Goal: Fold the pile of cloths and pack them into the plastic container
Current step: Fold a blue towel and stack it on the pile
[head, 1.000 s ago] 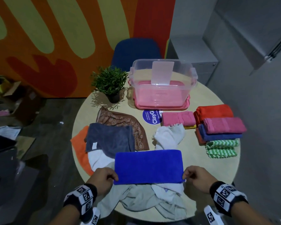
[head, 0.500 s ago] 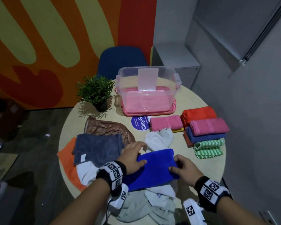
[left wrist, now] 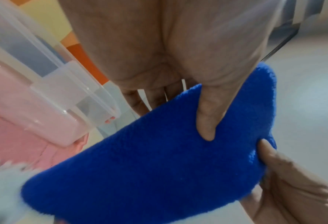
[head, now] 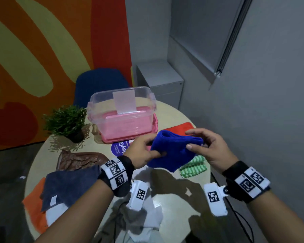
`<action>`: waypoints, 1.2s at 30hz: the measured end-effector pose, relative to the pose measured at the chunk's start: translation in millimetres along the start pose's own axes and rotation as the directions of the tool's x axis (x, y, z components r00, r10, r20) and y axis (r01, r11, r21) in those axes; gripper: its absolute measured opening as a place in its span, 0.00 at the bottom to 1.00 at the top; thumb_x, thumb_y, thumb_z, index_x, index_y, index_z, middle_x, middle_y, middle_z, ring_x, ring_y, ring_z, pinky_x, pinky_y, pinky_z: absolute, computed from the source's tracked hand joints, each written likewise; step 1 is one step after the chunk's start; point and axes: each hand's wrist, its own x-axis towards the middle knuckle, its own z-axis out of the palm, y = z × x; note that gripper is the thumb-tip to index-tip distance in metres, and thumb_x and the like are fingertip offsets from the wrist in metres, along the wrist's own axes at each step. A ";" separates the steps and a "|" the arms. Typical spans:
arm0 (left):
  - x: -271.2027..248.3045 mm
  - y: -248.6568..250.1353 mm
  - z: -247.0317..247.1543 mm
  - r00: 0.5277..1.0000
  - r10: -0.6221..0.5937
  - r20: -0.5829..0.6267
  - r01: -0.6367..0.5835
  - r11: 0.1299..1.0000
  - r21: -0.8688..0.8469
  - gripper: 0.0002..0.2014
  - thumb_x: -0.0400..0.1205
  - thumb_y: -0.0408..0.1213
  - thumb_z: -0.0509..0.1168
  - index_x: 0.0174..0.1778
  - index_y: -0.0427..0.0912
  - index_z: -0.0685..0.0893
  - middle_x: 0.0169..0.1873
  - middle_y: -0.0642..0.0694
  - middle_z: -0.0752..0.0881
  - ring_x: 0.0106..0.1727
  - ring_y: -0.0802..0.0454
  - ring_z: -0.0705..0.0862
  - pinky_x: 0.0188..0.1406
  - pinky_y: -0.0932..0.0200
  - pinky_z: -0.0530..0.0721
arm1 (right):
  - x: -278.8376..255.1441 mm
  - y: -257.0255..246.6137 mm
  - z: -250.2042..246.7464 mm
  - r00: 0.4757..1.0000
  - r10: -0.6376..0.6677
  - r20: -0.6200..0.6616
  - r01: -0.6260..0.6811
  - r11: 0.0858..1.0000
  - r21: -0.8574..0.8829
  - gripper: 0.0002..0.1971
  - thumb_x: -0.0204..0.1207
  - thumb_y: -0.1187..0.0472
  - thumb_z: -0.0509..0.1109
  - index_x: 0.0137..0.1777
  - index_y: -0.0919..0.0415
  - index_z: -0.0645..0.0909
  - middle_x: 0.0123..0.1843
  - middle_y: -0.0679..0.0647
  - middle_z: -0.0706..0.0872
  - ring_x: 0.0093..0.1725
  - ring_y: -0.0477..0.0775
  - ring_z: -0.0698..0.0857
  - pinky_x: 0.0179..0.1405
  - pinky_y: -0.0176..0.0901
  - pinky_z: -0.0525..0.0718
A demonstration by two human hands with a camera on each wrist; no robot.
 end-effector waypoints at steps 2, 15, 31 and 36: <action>-2.5 -15.6 17.3 0.999 -0.017 0.042 0.015 0.999 0.038 0.26 0.71 0.22 0.76 0.60 0.53 0.87 0.55 0.57 0.91 0.60 0.61 0.86 0.63 0.67 0.80 | -6.7 20.1 -14.2 0.996 0.079 0.043 -0.077 0.996 -0.050 0.11 0.68 0.64 0.80 0.51 0.60 0.89 0.47 0.57 0.92 0.47 0.53 0.89 0.50 0.46 0.87; -68.1 -150.7 115.0 0.784 -0.536 0.313 0.450 0.838 0.309 0.18 0.78 0.52 0.64 0.65 0.62 0.80 0.58 0.60 0.88 0.59 0.58 0.86 0.64 0.51 0.83 | -93.4 167.1 -17.5 0.688 0.658 0.306 -0.560 0.749 -0.353 0.25 0.63 0.43 0.85 0.57 0.37 0.77 0.57 0.40 0.87 0.57 0.41 0.86 0.55 0.37 0.86; 9.6 -159.4 108.8 0.909 -0.402 -0.112 0.394 0.735 0.552 0.22 0.83 0.38 0.64 0.75 0.48 0.74 0.69 0.48 0.77 0.71 0.47 0.75 0.73 0.55 0.73 | -110.8 173.4 -20.8 0.756 0.545 0.364 -0.272 0.766 -0.582 0.21 0.76 0.70 0.70 0.53 0.38 0.85 0.46 0.37 0.85 0.45 0.30 0.81 0.51 0.28 0.80; 34.1 -163.6 112.3 0.860 -0.510 -0.006 0.321 0.532 0.784 0.14 0.82 0.43 0.67 0.62 0.46 0.81 0.60 0.43 0.84 0.60 0.42 0.82 0.60 0.49 0.83 | -115.9 186.7 -29.1 0.853 0.447 0.270 -0.241 0.795 -0.556 0.19 0.69 0.76 0.73 0.55 0.55 0.88 0.54 0.36 0.76 0.50 0.27 0.77 0.53 0.23 0.75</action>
